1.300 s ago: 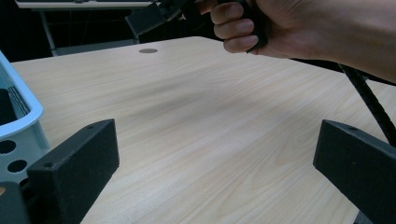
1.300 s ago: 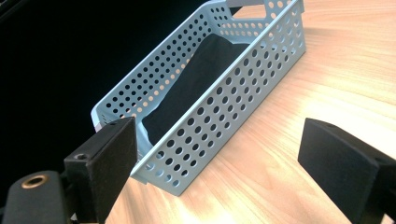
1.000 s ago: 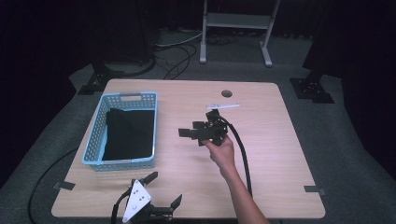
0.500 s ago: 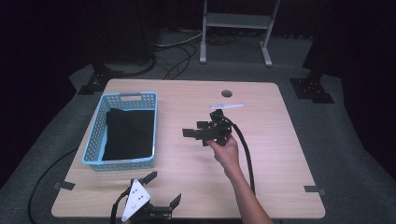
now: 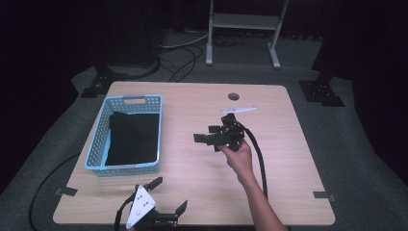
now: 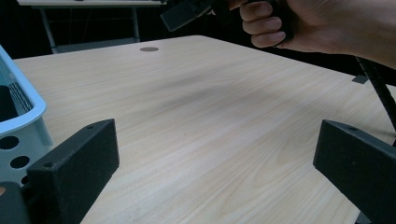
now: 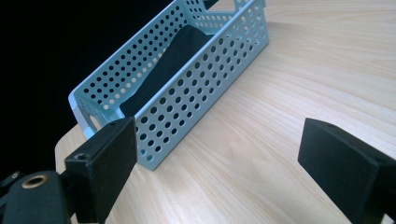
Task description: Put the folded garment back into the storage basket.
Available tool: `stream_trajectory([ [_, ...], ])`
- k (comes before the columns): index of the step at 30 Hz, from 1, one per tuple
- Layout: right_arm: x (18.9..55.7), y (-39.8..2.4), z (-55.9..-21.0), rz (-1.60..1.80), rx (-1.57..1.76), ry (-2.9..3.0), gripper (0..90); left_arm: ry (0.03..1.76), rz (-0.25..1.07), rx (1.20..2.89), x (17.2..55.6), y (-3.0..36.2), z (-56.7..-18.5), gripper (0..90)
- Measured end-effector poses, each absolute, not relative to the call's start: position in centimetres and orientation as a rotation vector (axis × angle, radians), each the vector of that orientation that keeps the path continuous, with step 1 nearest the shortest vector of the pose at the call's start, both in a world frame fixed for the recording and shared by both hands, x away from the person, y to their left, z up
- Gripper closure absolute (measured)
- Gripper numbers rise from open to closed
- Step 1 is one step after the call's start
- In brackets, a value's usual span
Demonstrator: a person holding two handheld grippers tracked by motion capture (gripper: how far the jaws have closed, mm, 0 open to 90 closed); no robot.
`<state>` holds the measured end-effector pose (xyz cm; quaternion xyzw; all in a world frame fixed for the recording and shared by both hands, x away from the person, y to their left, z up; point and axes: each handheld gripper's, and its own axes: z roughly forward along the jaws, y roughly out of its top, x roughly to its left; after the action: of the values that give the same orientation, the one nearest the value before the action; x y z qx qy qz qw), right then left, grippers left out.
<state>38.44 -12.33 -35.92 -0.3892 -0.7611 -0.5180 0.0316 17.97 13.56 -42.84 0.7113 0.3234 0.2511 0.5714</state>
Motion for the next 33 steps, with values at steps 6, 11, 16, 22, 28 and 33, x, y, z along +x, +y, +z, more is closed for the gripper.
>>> stream_trajectory([
  [6, 38.2, -13.1, -35.9, -1.591, -1.208, -2.361, 11.9, 0.758, 0.59, 1.67, 18.0, 13.5, -42.8, 0.0],
  [11, 38.0, -13.4, -36.2, -1.592, -1.215, -2.36, 11.9, 0.758, 0.59, 1.67, 18.0, 13.6, -42.8, 0.0],
  [16, 38.0, -14.0, -36.5, -1.591, -1.231, -2.354, 11.9, 0.757, 0.59, 1.674, 18.0, 13.5, -42.9, 0.0],
  [22, 37.8, -14.9, -36.6, -1.59, -1.251, -2.353, 11.9, 0.757, 0.592, 1.679, 18.0, 13.4, -42.9, 0.0],
  [28, 37.8, -15.6, -36.6, -1.584, -1.267, -2.358, 11.9, 0.759, 0.591, 1.68, 18.1, 13.4, -43.0, 0.0],
  [33, 37.7, -15.9, -36.6, -1.579, -1.277, -2.366, 11.9, 0.759, 0.591, 1.679, 18.1, 13.5, -43.0, 0.0],
])
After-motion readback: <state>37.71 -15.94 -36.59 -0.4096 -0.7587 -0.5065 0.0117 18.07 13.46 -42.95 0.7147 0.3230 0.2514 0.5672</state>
